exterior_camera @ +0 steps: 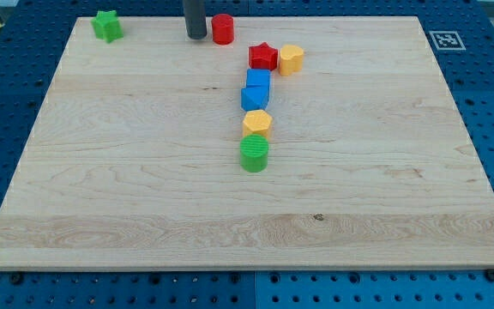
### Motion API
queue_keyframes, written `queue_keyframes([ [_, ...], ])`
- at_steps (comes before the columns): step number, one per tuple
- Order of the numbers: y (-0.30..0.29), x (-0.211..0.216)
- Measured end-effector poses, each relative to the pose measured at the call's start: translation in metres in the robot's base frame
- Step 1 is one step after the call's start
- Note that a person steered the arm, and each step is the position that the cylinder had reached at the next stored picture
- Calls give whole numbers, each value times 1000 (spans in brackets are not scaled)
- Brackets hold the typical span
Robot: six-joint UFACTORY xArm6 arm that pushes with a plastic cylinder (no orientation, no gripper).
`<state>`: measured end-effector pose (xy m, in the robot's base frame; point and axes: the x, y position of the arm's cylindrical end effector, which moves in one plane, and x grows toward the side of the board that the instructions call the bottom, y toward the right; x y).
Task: Push the red star right to the blue triangle
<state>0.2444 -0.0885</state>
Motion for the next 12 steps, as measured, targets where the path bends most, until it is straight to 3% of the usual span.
queue_keyframes([
  [3, 14, 54],
  [8, 208, 54],
  [10, 245, 58],
  [12, 220, 125],
])
